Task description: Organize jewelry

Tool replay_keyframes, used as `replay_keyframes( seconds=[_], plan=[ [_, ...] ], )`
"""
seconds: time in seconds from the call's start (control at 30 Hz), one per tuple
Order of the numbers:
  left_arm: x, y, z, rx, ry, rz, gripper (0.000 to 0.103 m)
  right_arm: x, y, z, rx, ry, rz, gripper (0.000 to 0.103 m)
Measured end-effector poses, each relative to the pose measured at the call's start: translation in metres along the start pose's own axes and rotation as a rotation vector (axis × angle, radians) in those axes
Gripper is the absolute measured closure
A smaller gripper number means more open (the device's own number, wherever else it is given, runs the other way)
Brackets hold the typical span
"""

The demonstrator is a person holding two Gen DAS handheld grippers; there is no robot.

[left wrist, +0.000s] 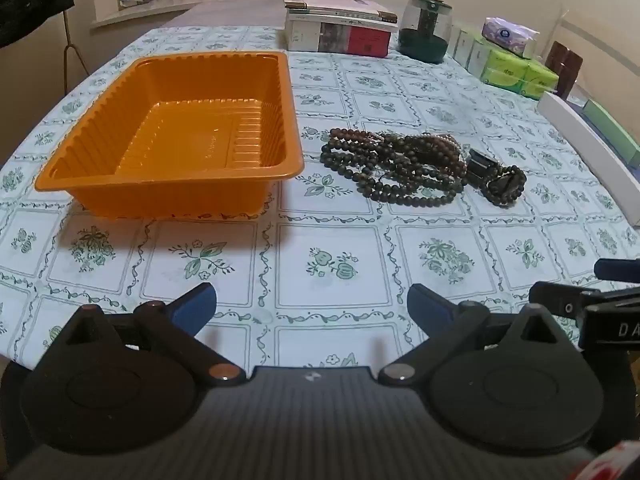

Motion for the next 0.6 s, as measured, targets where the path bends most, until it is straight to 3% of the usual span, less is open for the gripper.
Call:
replay_keyframes(
  seconds=[0.6],
  plan=[
    [0.001, 0.0, -0.001, -0.011, -0.023, -0.004, 0.003, -0.001, 0.0, 0.0, -0.01, -0.004, 0.005, 0.0]
  ],
)
Point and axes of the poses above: each gripper's, at about its wrist camera, not at the fingertips, and z roughly the way its jaws point, x to its left, y to its top, the point moved 4 cm from there along z, roughly the way its jaws point, and after that the axes turned 2 degrees about x, right-handed, at the moved point
